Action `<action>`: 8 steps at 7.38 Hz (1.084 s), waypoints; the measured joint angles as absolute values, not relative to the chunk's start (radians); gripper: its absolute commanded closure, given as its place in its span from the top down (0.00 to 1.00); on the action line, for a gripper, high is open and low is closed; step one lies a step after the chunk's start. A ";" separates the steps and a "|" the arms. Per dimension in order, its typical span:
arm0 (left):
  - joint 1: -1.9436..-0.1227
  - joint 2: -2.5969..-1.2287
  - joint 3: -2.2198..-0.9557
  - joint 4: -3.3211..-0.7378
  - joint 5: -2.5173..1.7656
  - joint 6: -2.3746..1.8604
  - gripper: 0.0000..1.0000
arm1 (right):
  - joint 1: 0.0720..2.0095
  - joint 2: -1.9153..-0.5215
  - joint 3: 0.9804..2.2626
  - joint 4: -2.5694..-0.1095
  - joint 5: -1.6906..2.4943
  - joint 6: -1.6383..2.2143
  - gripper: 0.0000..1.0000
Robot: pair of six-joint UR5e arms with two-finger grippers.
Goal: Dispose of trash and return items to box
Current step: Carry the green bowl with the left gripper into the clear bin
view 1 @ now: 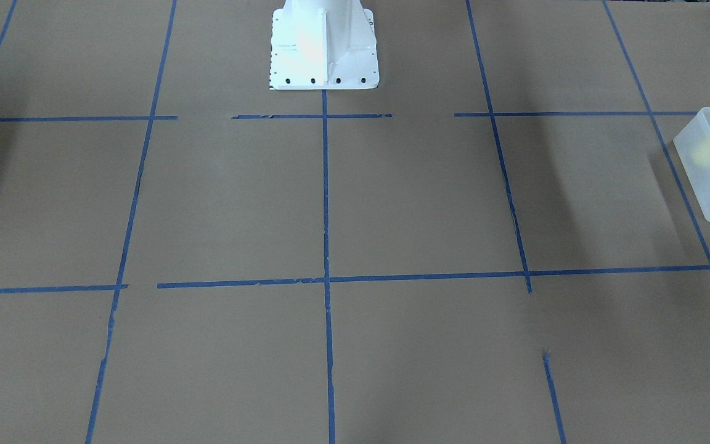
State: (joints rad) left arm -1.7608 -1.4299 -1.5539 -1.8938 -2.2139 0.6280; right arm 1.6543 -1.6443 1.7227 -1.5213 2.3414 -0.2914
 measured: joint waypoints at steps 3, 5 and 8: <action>-1.773 -1.346 -1.425 -2.164 -2.273 0.537 0.00 | 1.654 -1.643 1.724 -1.520 2.344 -0.292 1.00; -1.765 -1.328 -1.377 -2.230 -2.295 0.512 0.24 | 1.654 -1.643 1.724 -1.520 2.344 -0.293 1.00; -1.749 -1.321 -1.335 -2.276 -2.300 0.515 1.00 | 1.654 -1.643 1.724 -1.520 2.344 -0.292 1.00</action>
